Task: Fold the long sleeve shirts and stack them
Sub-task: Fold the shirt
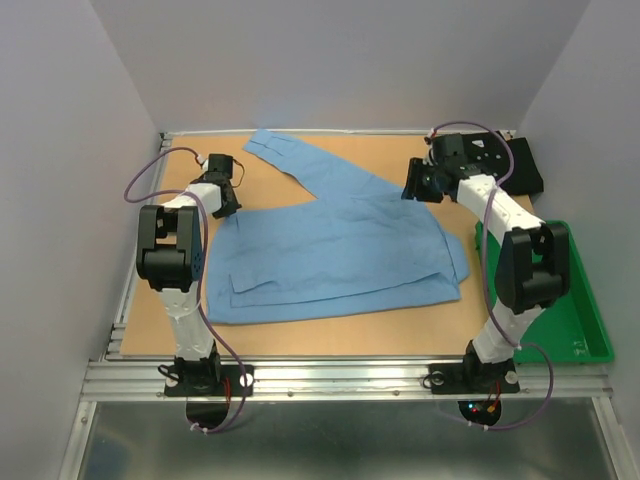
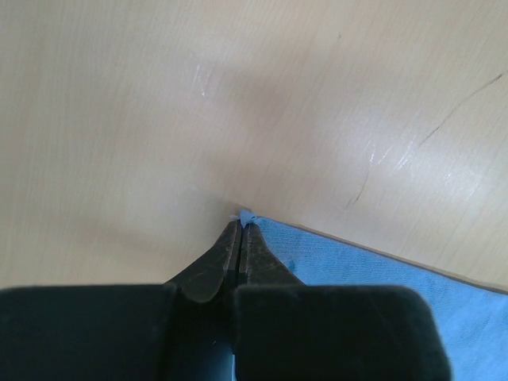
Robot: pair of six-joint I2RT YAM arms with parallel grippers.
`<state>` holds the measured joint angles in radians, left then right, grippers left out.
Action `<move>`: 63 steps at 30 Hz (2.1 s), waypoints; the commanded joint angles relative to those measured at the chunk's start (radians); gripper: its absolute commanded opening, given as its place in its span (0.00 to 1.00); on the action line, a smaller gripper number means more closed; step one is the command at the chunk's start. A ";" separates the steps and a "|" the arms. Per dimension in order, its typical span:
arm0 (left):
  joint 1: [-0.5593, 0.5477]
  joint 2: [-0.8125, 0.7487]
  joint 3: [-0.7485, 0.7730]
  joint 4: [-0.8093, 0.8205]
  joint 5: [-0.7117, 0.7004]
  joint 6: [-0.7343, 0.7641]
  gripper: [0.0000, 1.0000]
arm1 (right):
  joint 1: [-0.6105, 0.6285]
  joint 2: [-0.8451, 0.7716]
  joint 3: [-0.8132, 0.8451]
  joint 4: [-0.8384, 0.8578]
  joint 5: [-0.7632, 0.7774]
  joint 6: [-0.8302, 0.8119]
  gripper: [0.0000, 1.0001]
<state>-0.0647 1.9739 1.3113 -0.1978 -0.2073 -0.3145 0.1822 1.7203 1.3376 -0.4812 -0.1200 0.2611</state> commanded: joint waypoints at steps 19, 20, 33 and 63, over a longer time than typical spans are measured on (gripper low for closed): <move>-0.023 0.036 -0.023 -0.078 -0.038 -0.018 0.02 | -0.086 0.527 0.546 0.033 -0.072 -0.180 0.39; -0.023 0.033 -0.023 -0.078 -0.040 -0.018 0.02 | -0.086 0.542 0.549 0.033 -0.081 -0.183 0.39; -0.024 0.034 -0.026 -0.077 -0.053 -0.020 0.02 | -0.079 0.570 0.506 0.035 -0.176 -0.235 0.47; -0.012 -0.055 -0.063 -0.065 -0.133 -0.038 0.00 | -0.012 0.562 0.606 0.024 0.091 -0.350 0.01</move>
<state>-0.0872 1.9675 1.2938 -0.1852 -0.2985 -0.3386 0.1722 2.2971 1.8565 -0.4675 -0.0559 -0.0895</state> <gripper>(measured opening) 0.069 0.020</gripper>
